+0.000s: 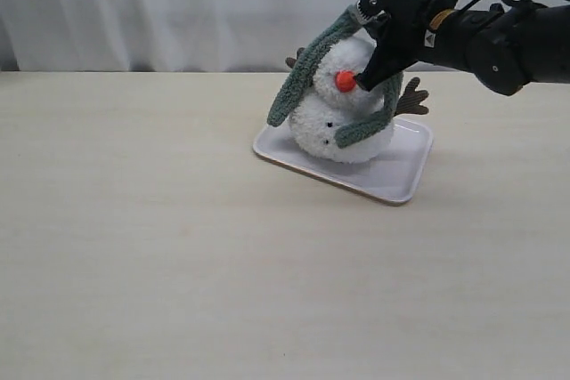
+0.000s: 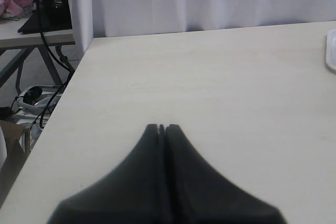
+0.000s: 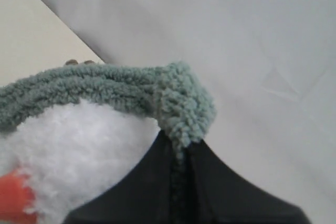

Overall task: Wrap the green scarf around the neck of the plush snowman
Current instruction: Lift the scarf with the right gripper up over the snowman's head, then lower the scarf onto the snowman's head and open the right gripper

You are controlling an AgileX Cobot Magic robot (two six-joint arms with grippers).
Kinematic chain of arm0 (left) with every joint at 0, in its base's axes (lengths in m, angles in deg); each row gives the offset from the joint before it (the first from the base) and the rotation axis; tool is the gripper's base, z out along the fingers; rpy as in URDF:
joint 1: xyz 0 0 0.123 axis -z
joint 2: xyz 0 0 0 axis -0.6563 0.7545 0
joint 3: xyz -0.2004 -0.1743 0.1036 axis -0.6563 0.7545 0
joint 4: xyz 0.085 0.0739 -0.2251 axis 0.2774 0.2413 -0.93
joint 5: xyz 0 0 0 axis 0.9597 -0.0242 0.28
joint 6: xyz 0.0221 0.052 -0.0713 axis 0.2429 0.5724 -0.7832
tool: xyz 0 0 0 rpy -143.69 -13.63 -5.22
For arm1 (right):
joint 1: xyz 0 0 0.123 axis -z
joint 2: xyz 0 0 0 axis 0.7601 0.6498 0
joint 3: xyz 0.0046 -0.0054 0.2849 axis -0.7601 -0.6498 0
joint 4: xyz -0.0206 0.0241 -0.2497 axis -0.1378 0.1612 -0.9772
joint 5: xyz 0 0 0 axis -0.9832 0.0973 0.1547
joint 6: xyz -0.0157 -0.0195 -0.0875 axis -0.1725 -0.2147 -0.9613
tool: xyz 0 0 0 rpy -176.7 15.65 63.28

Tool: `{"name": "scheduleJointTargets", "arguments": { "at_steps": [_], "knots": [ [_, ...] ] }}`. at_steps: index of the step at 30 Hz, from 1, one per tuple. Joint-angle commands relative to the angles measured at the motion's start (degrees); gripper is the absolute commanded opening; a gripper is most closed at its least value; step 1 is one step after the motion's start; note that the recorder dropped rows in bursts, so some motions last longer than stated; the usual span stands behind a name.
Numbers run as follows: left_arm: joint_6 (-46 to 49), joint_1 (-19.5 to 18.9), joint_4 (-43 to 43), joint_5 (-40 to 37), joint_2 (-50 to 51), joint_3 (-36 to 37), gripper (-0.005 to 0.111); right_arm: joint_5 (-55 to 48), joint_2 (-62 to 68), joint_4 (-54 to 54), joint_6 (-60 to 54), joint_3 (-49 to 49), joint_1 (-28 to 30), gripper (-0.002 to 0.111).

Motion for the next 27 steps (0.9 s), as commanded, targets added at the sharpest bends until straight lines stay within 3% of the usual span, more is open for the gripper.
{"name": "scheduleJointTargets", "arguments": {
  "at_steps": [1,5,10,19,27],
  "knots": [
    [-0.18,-0.07,-0.11,0.60,-0.10,0.18,0.000,-2.03,-0.12,0.38,0.14,-0.03,0.95,0.004],
    [-0.18,-0.07,-0.11,0.60,-0.10,0.18,0.000,-2.04,-0.12,0.38,0.28,-0.03,0.95,0.011],
    [-0.18,-0.07,-0.11,0.60,-0.10,0.18,0.000,-2.04,-0.12,1.93,1.16,-0.03,0.95,0.029],
    [-0.18,-0.07,-0.11,0.60,-0.10,0.18,0.000,-4.11,-0.89,15.37,2.20,0.05,0.69,0.064],
    [-0.18,-0.07,-0.11,0.77,-0.10,0.18,0.000,-15.67,-5.35,15.37,4.76,0.67,0.69,0.068]
  ]
}}
